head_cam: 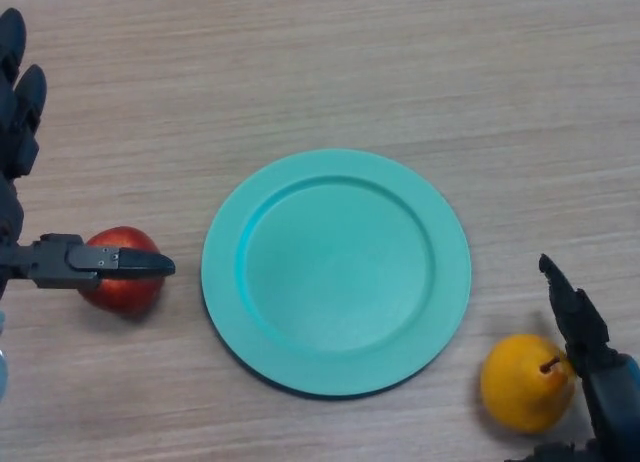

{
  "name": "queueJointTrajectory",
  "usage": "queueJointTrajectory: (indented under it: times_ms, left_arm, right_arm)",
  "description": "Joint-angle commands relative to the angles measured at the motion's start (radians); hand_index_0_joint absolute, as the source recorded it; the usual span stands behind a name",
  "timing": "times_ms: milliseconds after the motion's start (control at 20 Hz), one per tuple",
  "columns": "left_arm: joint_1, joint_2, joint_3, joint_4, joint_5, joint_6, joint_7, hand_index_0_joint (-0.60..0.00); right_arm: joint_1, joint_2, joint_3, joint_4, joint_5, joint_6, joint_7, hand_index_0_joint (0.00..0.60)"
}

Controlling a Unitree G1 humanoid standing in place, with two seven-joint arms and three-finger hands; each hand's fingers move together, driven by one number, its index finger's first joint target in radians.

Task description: Pick up the yellow pear and place it on the plate

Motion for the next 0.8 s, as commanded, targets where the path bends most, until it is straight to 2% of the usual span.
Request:
queueJointTrajectory:
  times_ms: [50,100,150,300,600,800]
  left_arm:
    - [-0.035,0.051,0.042,-0.041,0.002,-0.158,0.039,0.000]
    - [-0.035,0.050,0.042,-0.040,-0.003,-0.149,0.042,0.000]
    - [-0.035,0.050,0.044,-0.038,-0.005,-0.145,0.049,0.000]
    - [-0.037,0.049,0.043,-0.033,-0.008,-0.140,0.063,0.000]
    - [-0.031,0.049,0.051,-0.051,-0.015,-0.137,0.071,0.000]
    - [-0.024,0.049,0.058,-0.068,-0.019,-0.127,0.071,0.000]
  right_arm:
    - [-0.006,-0.022,-0.023,-0.034,0.030,-0.066,-0.056,0.350]
    - [-0.005,-0.027,-0.025,-0.020,-0.012,-0.038,-0.082,0.501]
    - [-0.004,-0.033,-0.033,-0.013,-0.053,-0.009,-0.113,0.600]
    - [-0.002,-0.027,-0.045,-0.028,-0.015,0.004,-0.118,0.600]
    - [-0.013,-0.023,-0.076,-0.215,0.070,0.151,-0.055,0.600]
    - [-0.108,-0.026,-0.086,-0.350,0.098,0.266,0.014,0.600]
